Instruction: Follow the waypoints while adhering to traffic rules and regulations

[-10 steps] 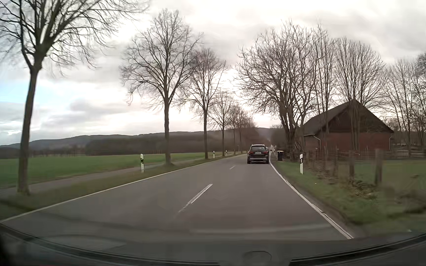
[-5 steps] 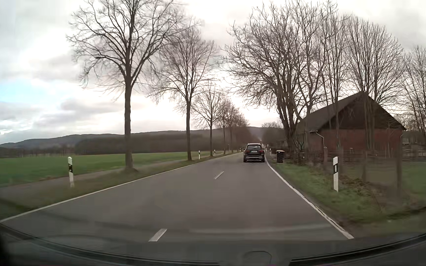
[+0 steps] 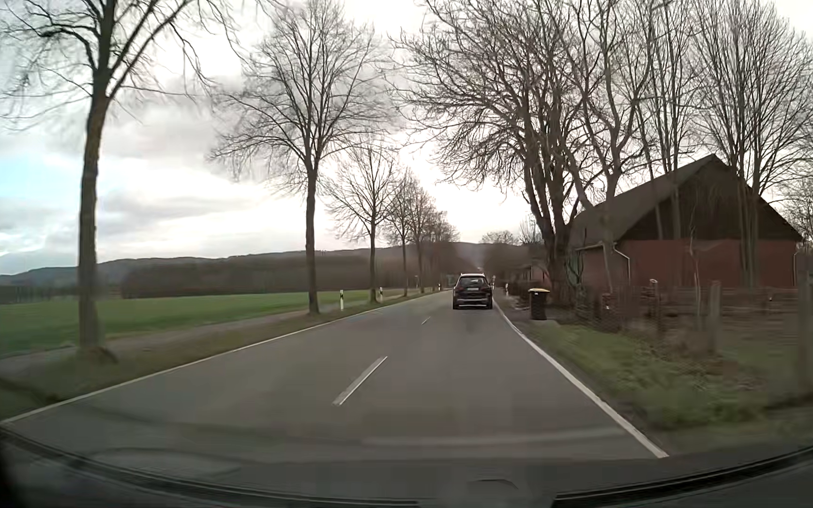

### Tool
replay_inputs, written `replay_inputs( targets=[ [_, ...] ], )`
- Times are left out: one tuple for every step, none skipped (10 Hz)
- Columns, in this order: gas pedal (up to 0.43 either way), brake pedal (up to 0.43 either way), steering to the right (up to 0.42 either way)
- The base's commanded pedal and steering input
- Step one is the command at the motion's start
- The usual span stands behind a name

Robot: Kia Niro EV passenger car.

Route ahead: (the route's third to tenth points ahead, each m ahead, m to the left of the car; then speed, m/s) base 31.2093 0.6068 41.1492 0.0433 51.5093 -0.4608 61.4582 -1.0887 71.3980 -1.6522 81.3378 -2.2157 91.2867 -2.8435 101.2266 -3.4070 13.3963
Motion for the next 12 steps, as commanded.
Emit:
replay_inputs(
  targets=[
    [0.177,0.0,0.023],
    [0.177,0.0,0.021],
    [0.177,0.0,0.016],
    [0.177,0.0,0.014],
    [0.177,0.0,0.013],
    [0.177,0.0,0.013],
    [0.177,0.0,0.013],
    [0.138,0.0,0.013],
    [0.138,0.0,0.013],
    [0.15,0.0,0.013],
    [0.15,0.0,0.013],
    [0.15,0.0,0.013]
  ],
)
